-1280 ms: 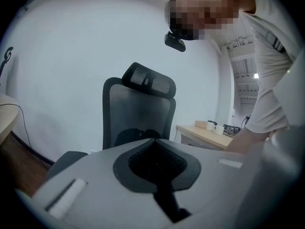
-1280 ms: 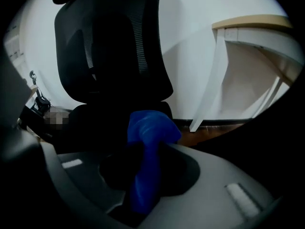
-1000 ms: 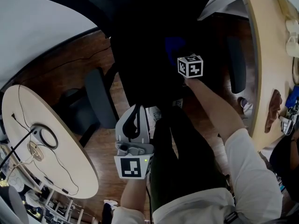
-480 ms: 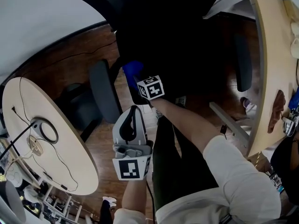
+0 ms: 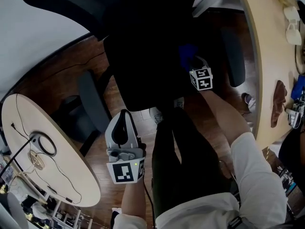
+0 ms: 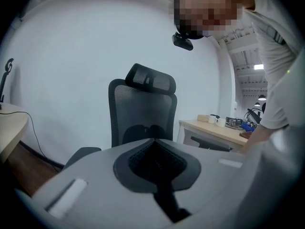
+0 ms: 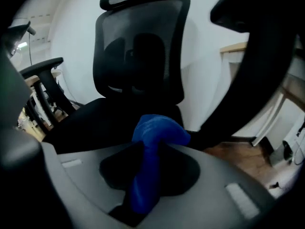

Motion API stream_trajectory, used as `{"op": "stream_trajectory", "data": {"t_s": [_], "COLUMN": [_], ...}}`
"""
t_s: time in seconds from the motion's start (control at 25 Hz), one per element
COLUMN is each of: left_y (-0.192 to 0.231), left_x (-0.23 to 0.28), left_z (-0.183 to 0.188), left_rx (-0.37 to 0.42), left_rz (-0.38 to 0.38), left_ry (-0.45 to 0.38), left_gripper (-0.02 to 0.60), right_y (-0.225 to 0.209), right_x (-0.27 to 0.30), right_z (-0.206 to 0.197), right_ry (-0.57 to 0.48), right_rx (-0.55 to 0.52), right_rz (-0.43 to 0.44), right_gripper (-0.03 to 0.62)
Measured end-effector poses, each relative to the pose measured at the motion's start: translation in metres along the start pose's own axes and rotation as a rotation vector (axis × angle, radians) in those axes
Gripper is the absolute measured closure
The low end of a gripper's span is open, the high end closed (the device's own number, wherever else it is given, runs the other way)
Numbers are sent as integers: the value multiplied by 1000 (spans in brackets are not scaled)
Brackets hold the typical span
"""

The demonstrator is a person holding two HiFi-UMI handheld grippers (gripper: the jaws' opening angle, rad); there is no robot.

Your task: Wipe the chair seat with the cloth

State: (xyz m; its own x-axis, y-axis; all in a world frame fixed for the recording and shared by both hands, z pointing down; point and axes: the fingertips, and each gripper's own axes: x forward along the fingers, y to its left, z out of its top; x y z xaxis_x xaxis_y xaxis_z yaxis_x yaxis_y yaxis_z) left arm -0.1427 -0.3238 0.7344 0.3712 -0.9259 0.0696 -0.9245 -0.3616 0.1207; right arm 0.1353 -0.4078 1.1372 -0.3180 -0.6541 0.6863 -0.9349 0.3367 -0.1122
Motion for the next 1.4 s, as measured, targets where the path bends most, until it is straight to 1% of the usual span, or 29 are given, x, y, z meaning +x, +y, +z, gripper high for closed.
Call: {"op": "stream_trajectory", "data": {"t_s": [0.04,0.12,0.2,0.28,0.32,0.4,0.48,0.52,0.6,0.68,0.72,0.76,0.8,0.88,0.92,1.0,1.12,1.28,1.36,1.4], "left_y": [-4,-9,-12,-11,-9,-1,9,14,21,26,28,30,32,35,36,33,23,6,-1,-4], "left_x": [1,-1,-5,-10,-13,-20,-27,-30,-37,-43,-46,-50,-53,-58,-59,-59,-51,-37,-34,-32], "left_z": [-1,-7,-15,-20,-21,-21,-23,-24,-27,-33,-37,-42,-47,-58,-61,-62,-56,-45,-46,-48], "left_rx": [3,-2,-8,-10,-11,-15,-19,-20,-19,-14,-10,-6,-5,-14,-23,-36,-53,-56,-50,-48], "left_rz": [-7,-13,-12,-2,7,31,53,62,74,80,80,82,84,85,80,65,41,-4,-20,-26], "left_ry": [-1,11,27,31,30,27,26,26,27,29,30,34,41,55,59,56,48,38,37,39], "left_gripper": [578,578,578,578,578,578,578,578,578,578,578,578,578,578,578,578,578,578,578,578], "right_y": [-16,-33,-31,-11,9,68,146,187,266,327,346,356,359,348,335,291,201,65,12,-4], "right_x": [-8,-20,-27,-34,-40,-53,-61,-61,-54,-33,-20,-11,-5,-3,-5,-15,-39,-74,-90,-96], "right_z": [-3,-9,-11,-1,9,30,39,37,22,-21,-46,-65,-74,-74,-74,-78,-86,-116,-126,-127], "right_ry": [-6,-17,-34,-85,-124,-207,-265,-271,-233,-142,-99,-73,-68,-95,-110,-133,-153,-96,-74,-71], "right_rx": [14,28,31,36,35,14,-7,-11,-21,-42,-54,-65,-75,-113,-134,-146,-122,-120,-117,-118], "right_rz": [-23,-44,-42,-16,8,78,163,207,282,328,331,323,312,300,288,235,130,-16,-65,-72], "right_gripper": [503,503,503,503,503,502,503,503,503,502,502,502,503,503,503,503,503,503,503,503]}}
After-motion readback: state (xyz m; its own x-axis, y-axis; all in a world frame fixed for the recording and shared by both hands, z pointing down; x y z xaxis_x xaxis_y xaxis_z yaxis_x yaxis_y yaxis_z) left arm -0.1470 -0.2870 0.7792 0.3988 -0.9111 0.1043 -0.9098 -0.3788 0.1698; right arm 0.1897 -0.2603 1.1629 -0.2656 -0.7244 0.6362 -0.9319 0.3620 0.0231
